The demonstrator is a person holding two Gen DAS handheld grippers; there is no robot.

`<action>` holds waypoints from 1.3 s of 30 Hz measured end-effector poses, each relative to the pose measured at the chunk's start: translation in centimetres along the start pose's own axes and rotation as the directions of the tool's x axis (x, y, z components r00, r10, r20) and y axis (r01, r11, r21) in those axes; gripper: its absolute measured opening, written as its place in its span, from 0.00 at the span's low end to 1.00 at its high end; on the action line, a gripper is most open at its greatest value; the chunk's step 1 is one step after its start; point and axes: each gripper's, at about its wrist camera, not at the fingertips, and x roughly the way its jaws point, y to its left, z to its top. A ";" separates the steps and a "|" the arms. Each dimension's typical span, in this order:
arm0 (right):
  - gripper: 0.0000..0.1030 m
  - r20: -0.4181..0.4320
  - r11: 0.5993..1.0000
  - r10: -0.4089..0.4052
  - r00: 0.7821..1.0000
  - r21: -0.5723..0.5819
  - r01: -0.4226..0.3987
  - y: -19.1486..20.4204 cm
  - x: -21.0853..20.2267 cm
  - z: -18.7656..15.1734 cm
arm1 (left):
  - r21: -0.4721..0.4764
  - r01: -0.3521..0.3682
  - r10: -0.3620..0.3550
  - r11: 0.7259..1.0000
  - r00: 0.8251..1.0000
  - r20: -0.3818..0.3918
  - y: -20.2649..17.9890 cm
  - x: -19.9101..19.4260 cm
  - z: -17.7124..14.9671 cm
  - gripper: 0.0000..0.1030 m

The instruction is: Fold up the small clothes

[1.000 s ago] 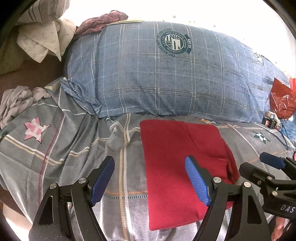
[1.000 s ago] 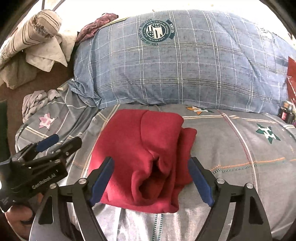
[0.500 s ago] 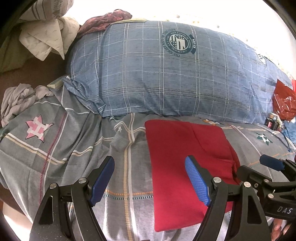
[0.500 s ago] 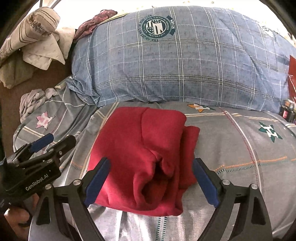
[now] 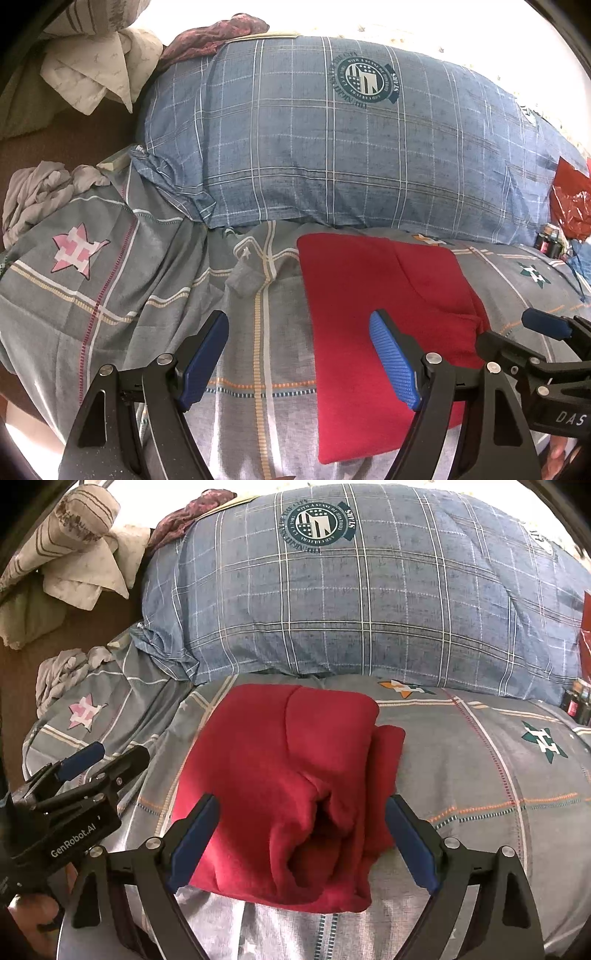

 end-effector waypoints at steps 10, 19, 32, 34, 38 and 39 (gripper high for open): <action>0.89 -0.011 1.000 0.013 1.000 0.018 -0.012 -0.1 0.3 0.0 | 0.005 0.002 -0.002 1.000 1.000 -0.010 -0.1 0.4 0.0 0.76; 0.89 -0.026 1.000 0.015 1.000 0.016 -0.014 0.1 0.8 -0.2 | 0.003 0.000 0.000 1.000 1.000 -0.018 0.1 0.9 -0.1 0.76; 0.89 -0.040 1.000 0.021 0.999 0.005 -0.021 0.3 1.5 -0.2 | 0.003 -0.003 0.004 1.000 1.000 -0.029 -0.1 1.5 -0.2 0.76; 0.89 -0.045 1.000 0.021 0.999 0.001 -0.021 0.3 1.7 -0.2 | 0.002 -0.005 0.005 1.000 1.000 -0.031 0.0 1.5 -0.2 0.76; 0.89 -0.051 1.000 0.023 0.998 0.004 -0.023 0.5 2.0 -0.1 | 0.006 -0.008 0.008 1.000 0.999 -0.032 0.0 1.7 -0.1 0.76; 0.89 -0.052 1.000 0.023 0.998 0.003 -0.023 0.5 2.0 -0.1 | 0.006 -0.009 0.009 1.000 0.999 -0.032 0.0 1.7 -0.1 0.76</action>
